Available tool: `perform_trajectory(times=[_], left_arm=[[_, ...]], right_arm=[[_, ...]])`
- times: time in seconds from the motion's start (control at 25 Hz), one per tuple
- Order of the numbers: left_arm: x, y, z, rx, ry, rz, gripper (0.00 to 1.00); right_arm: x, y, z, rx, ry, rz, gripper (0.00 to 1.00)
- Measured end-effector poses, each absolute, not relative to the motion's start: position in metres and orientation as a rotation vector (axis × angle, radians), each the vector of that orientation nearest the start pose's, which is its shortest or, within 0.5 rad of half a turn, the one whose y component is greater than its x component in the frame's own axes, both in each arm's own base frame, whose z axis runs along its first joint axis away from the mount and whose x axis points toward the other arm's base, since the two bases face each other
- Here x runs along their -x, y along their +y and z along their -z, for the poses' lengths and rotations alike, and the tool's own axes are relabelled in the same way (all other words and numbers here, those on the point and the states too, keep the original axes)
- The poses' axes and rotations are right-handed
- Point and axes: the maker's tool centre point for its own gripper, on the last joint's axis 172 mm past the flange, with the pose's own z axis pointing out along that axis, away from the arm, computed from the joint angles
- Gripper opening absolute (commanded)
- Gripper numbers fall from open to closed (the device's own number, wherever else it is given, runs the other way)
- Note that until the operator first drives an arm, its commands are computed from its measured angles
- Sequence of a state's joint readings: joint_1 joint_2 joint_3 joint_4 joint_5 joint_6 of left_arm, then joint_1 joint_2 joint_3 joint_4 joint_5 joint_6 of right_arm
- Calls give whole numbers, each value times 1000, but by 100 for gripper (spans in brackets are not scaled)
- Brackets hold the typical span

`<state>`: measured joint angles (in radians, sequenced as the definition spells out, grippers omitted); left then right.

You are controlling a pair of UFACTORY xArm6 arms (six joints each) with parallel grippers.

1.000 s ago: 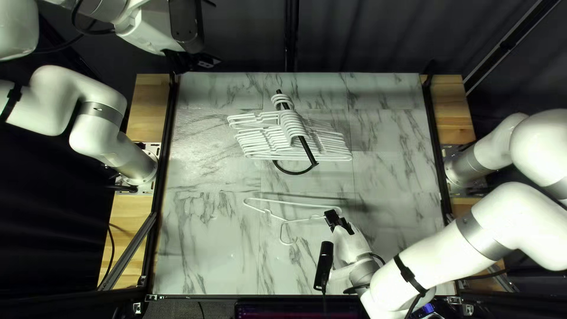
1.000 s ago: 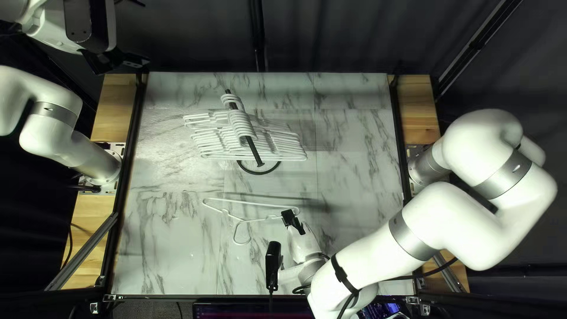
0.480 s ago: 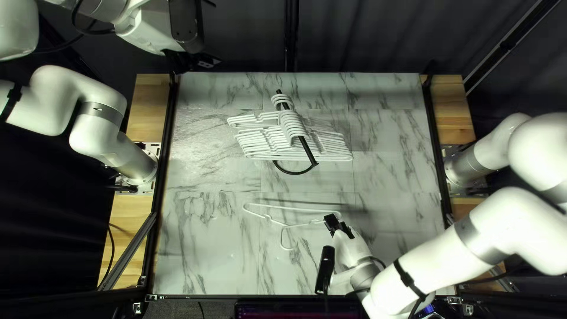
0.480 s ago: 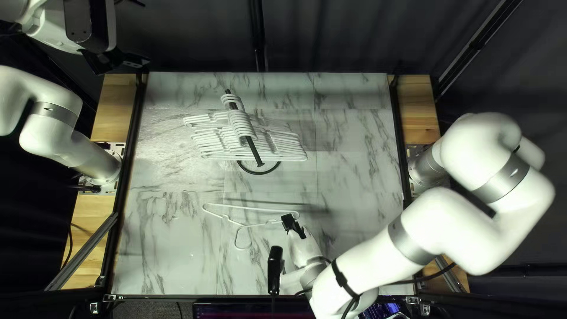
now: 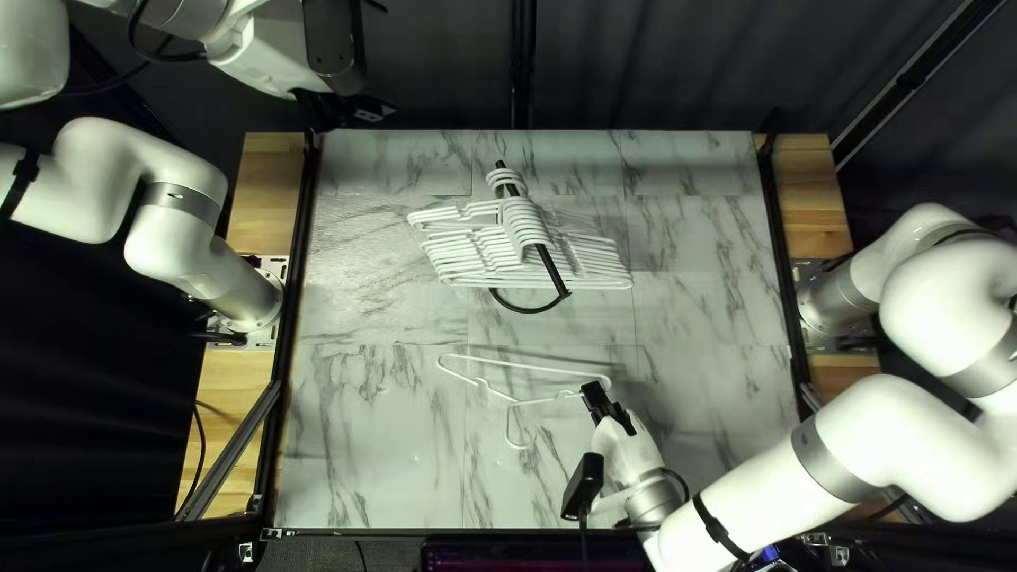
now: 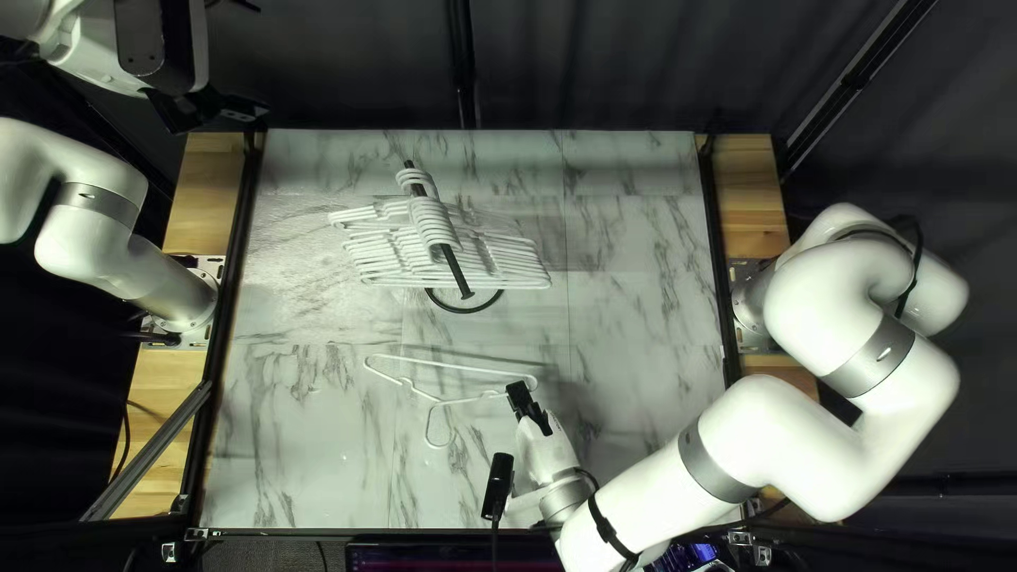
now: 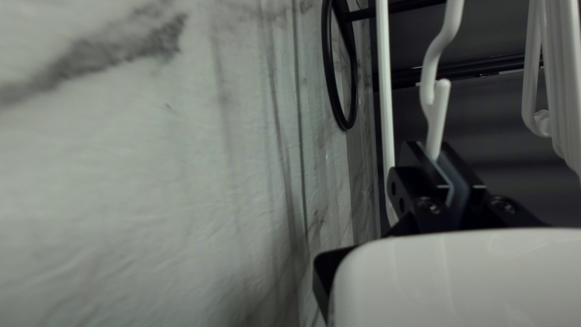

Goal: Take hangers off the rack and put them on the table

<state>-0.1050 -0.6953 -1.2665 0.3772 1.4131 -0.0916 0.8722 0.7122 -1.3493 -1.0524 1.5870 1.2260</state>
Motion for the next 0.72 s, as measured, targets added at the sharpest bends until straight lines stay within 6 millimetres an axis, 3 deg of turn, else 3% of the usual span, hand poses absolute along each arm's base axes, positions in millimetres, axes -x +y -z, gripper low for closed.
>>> perform_trajectory(times=[0.2,0.72], left_arm=[[-352,57,-549,2703,-44,809,100],[-352,57,-549,2703,-44,809,100]], right_arm=[[-451,166,-72,-1890,265,-438,0],[-436,166,-62,-1942,387,-385,0]])
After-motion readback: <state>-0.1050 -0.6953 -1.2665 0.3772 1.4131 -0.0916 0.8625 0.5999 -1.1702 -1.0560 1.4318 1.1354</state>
